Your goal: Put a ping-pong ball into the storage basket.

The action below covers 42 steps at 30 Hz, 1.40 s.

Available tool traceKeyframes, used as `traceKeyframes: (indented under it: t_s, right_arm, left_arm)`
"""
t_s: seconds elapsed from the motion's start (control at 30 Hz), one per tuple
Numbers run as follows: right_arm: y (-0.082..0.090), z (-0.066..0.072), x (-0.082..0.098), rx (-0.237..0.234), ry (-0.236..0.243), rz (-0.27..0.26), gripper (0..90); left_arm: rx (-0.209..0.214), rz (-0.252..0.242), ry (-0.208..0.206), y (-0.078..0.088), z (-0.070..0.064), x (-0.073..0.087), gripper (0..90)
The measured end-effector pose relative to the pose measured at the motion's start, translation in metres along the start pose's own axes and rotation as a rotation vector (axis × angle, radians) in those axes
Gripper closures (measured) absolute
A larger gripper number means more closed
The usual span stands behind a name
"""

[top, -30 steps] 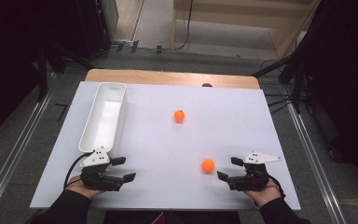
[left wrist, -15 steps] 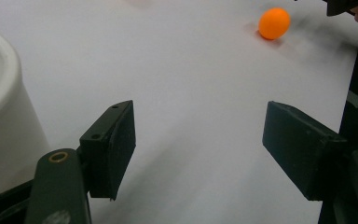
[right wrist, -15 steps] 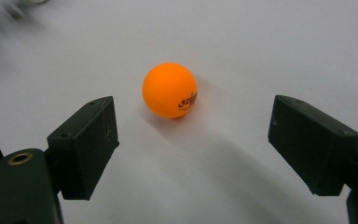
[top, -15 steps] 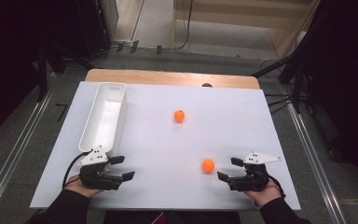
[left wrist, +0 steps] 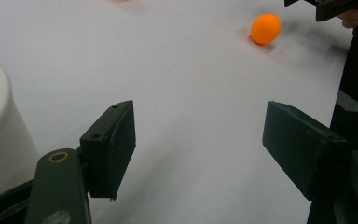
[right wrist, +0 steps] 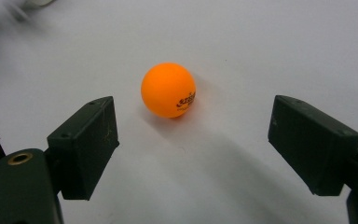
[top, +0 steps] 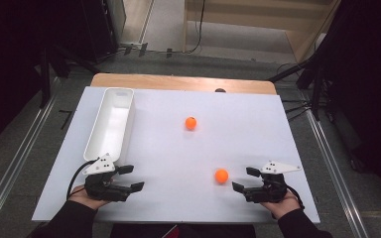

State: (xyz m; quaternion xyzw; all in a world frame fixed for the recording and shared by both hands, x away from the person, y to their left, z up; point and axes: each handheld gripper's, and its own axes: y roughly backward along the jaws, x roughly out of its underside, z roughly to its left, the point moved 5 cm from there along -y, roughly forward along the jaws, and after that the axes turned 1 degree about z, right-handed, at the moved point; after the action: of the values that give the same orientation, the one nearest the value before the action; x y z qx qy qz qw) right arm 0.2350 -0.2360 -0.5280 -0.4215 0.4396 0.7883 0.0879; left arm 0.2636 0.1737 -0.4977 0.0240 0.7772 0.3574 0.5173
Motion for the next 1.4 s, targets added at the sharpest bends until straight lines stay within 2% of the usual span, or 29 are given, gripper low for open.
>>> traceKeyframes:
  t_s: [0.17, 0.27, 0.37, 0.73, 0.87, 0.9, 1.0, 1.1, 1.2, 1.4]
  right_arm:
    - [-0.002, 0.001, 0.0, -0.001, 0.009, 0.01, 14.4]
    - [-0.001, 0.001, 0.0, 0.0, 0.004, 0.008, 14.4]
    - [0.0, 0.0, -0.001, -0.003, 0.006, -0.005, 14.3]
    - [0.0, 0.003, -0.001, 0.001, 0.005, 0.001, 14.3]
    - [0.0, 0.003, -0.001, 0.002, 0.01, 0.003, 14.4]
    - [0.0, 0.003, 0.0, 0.002, 0.01, 0.006, 14.3]
    - [0.0, 0.003, 0.0, 0.006, 0.013, 0.005, 14.3]
    - [0.0, 0.003, 0.0, 0.008, 0.014, 0.005, 14.3]
    - [0.0, 0.003, 0.0, 0.011, 0.013, 0.007, 14.3]
    - [0.0, 0.004, 0.0, 0.012, 0.013, 0.008, 14.3]
  left_arm:
    - [0.021, -0.006, -0.008, 0.0, -0.006, -0.004, 25.9]
    - [0.021, -0.008, -0.016, 0.0, -0.009, -0.008, 25.9]
    - [0.017, 0.01, -0.029, 0.0, -0.012, -0.009, 26.0]
    - [0.019, 0.004, -0.057, -0.004, -0.025, -0.022, 25.9]
    - [0.023, -0.016, -0.046, -0.009, -0.028, -0.028, 25.9]
    - [0.008, -0.021, -0.031, -0.012, -0.027, -0.03, 26.0]
    - [0.004, -0.023, -0.014, -0.014, -0.027, -0.032, 26.0]
    - [-0.016, -0.031, -0.007, -0.016, -0.027, -0.036, 26.0]
    - [-0.02, -0.042, -0.014, -0.02, -0.029, -0.041, 25.9]
    - [-0.022, -0.02, -0.022, -0.031, -0.029, -0.046, 25.7]
